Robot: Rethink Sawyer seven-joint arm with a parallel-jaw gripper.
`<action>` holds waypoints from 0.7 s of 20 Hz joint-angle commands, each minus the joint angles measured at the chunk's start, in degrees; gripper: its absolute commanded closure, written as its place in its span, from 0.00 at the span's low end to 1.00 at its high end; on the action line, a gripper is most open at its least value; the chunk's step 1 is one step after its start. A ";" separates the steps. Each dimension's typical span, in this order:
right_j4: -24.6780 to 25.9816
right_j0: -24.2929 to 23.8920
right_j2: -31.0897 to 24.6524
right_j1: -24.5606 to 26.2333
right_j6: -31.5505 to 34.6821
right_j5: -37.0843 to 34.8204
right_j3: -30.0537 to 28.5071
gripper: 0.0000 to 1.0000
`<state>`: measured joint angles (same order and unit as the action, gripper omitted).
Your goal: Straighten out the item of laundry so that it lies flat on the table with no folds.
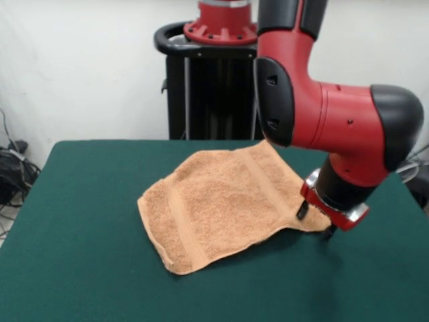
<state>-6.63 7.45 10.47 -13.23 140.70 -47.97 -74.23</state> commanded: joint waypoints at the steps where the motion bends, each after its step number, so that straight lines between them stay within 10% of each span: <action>1: 2.62 0.19 -6.25 -2.73 -2.94 -1.02 -10.75 0.00; 8: 2.74 0.59 -6.81 -3.45 -1.74 1.01 -12.91 0.00; 14: 4.39 0.99 -5.14 6.93 0.61 7.23 -3.96 0.00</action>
<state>-6.42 7.59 10.15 -15.41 140.70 -47.62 -79.36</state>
